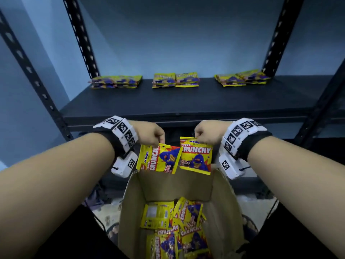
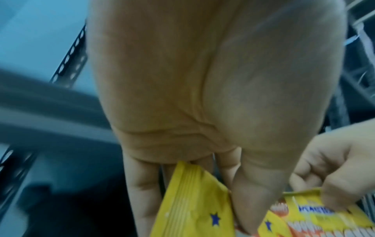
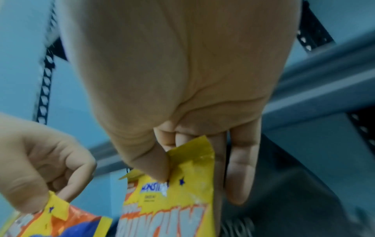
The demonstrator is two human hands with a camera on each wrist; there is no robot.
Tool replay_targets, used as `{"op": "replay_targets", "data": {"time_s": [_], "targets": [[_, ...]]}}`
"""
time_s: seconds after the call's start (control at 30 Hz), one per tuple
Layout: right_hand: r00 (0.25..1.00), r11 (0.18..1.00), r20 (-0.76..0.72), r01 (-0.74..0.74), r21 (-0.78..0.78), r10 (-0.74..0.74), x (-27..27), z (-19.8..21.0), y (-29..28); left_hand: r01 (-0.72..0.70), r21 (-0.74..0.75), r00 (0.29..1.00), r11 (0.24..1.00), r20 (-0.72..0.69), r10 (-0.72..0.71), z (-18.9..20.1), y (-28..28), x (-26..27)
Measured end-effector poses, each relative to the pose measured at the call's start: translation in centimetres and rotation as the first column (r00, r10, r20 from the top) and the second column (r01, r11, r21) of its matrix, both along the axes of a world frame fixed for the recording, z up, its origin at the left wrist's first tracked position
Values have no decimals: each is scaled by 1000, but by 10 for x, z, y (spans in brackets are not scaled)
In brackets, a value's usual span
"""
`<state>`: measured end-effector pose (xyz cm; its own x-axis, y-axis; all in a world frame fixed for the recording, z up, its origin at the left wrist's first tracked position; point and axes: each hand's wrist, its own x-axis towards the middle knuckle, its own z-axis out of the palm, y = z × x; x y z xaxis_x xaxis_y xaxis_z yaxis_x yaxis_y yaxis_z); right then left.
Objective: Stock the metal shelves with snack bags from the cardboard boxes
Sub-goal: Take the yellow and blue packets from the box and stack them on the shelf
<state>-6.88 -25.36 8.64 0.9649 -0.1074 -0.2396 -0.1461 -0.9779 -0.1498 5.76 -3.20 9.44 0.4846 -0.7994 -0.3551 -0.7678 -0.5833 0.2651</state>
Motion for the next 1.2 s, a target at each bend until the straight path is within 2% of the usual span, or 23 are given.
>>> {"op": "replay_targets", "data": {"time_s": [0.17, 0.33, 0.5, 0.73, 0.9, 1.13, 1.2], "targets": [[994, 995, 110, -33, 96, 22, -2, 54, -1, 10, -99, 999, 995, 49, -5, 64, 4, 6], [975, 982, 214, 13, 190, -55, 1, 88, -9, -18, -219, 990, 976, 131, 48, 102, 0, 19], [947, 978, 289, 85, 193, -139, 19, 106, -26, -126, -323, 968, 938, 167, 187, 116, -9, 47], [901, 971, 362, 204, 127, -237, 53, 109, -55, -216, -451, 930, 866, 174, 323, 110, -30, 83], [899, 964, 349, 242, 108, -264, 79, 106, -64, -224, -381, 927, 897, 202, 317, 95, -48, 105], [935, 978, 292, 209, 2, -200, 90, 95, -57, -152, -48, 950, 987, 270, 160, 93, -55, 96], [934, 978, 302, 206, -17, -192, 87, 96, -55, -165, -39, 933, 986, 318, 169, 94, -56, 89]]}}
